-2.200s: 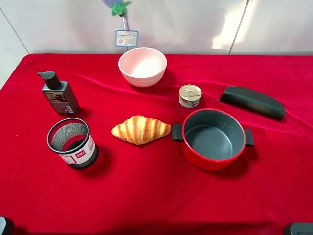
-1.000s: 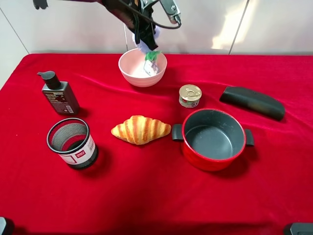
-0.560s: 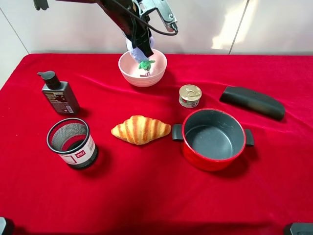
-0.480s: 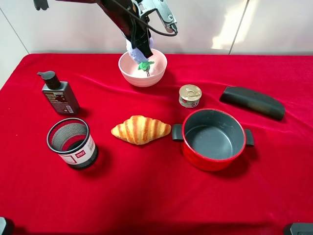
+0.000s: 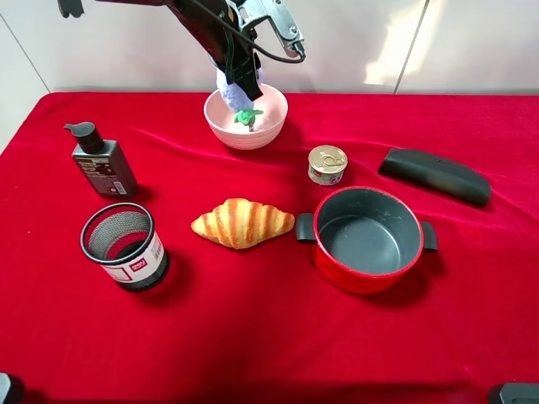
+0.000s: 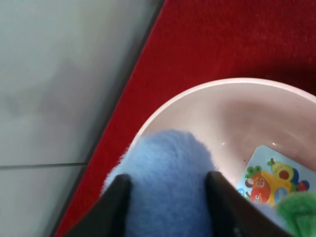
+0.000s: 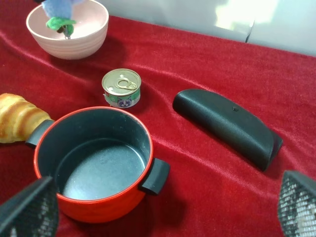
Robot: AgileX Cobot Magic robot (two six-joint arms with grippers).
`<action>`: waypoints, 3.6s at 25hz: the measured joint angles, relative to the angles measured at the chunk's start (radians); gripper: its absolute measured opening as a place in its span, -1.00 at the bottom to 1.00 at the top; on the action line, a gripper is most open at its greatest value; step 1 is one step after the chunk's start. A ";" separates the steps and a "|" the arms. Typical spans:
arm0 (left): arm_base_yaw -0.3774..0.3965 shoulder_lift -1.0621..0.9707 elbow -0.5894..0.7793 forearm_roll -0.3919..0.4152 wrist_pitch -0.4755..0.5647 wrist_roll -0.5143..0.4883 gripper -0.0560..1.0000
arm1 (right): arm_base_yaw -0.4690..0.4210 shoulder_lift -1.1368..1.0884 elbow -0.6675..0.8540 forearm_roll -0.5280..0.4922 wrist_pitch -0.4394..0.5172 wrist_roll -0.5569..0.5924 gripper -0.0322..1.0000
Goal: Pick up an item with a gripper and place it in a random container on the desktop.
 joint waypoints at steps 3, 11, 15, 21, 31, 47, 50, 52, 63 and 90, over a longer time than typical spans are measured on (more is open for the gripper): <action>0.000 0.000 0.000 0.000 -0.002 0.017 0.12 | 0.000 0.000 0.000 0.000 0.000 0.000 0.41; 0.000 0.000 0.000 0.000 -0.013 0.022 0.86 | 0.000 0.000 0.000 0.000 0.000 0.000 0.41; 0.000 0.000 0.000 0.000 -0.033 0.022 0.90 | 0.000 0.000 0.000 0.000 0.000 0.000 0.41; 0.000 -0.014 -0.001 0.000 -0.024 0.022 0.91 | 0.000 0.000 0.000 0.000 0.000 0.000 0.41; -0.047 -0.229 -0.001 0.000 0.265 0.018 0.91 | 0.000 0.000 0.000 0.000 0.000 0.000 0.41; -0.297 -0.610 0.012 0.055 0.788 -0.365 0.91 | 0.000 0.000 0.000 0.000 0.000 0.000 0.41; -0.350 -0.673 0.068 0.067 0.788 -0.430 0.91 | 0.000 0.000 0.000 0.000 0.000 0.000 0.41; -0.380 -0.713 0.131 0.091 0.788 -0.445 0.91 | 0.000 0.000 0.000 0.000 0.000 0.000 0.41; -0.490 -0.930 0.614 0.042 0.785 -0.625 0.91 | 0.000 0.000 0.000 0.000 0.000 0.000 0.41; -0.390 -1.606 1.187 -0.074 0.660 -0.683 0.90 | 0.000 0.000 0.000 0.000 0.000 0.000 0.41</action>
